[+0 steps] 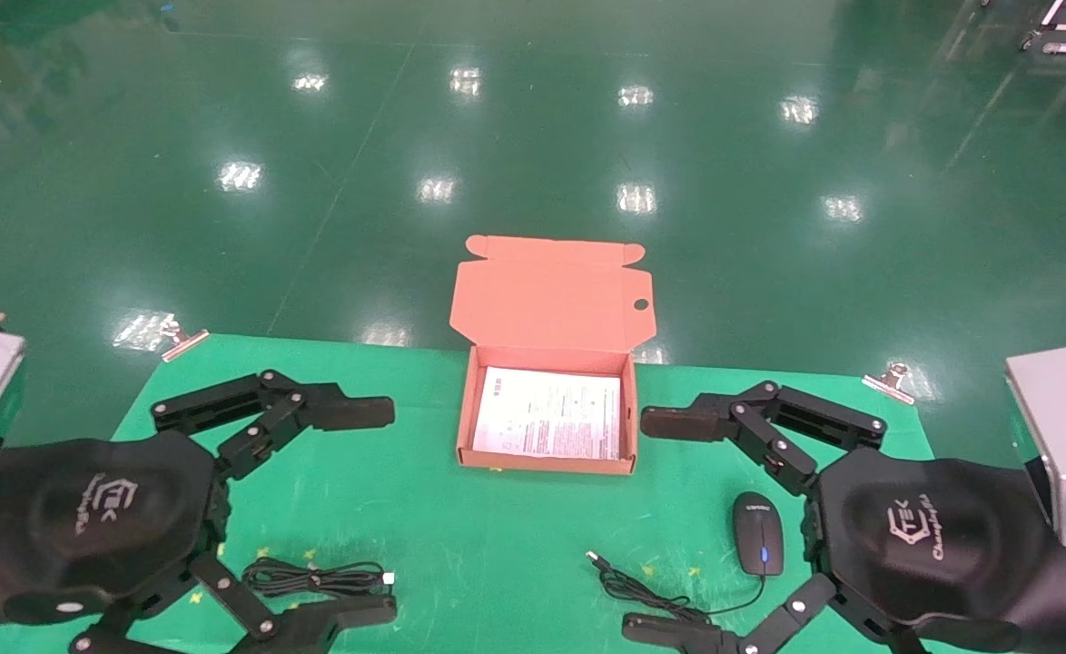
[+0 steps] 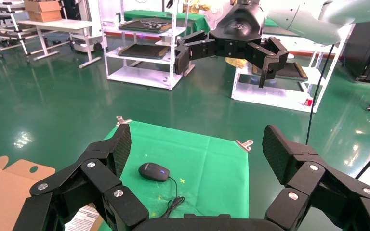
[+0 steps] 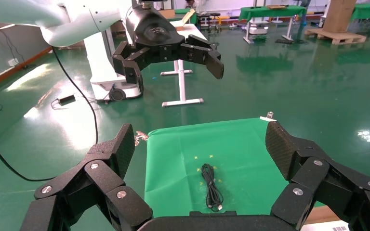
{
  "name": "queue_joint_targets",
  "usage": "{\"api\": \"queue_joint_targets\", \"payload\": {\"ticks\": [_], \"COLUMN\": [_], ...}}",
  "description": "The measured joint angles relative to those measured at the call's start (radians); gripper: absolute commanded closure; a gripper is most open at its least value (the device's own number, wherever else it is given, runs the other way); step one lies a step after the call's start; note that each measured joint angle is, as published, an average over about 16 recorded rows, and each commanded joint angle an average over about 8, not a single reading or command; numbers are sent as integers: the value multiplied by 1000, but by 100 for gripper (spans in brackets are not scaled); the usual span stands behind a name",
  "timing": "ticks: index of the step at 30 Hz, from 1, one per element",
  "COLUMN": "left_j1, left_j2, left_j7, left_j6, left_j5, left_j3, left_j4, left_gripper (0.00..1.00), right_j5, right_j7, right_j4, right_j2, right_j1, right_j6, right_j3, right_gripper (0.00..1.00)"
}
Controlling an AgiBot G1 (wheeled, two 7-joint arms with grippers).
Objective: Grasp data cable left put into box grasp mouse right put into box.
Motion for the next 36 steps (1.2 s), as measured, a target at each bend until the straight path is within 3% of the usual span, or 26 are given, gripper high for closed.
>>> {"api": "queue_joint_targets", "payload": {"ticks": [28, 36], "left_j1": [-5, -53], "left_j2": [1, 8], "left_j7": [4, 25], "left_j6": [-3, 8], "left_j5": [6, 104], "left_j3": [0, 35], "left_j4": [0, -13], "left_gripper": [0, 0], "right_j5": [-3, -76], "right_j7": [0, -3], "right_j4": [1, 12], "right_j2": [1, 13], "right_j1": [1, 44], "right_j6": [-3, -35], "right_j3": [-1, -37], "right_gripper": [0, 0]}}
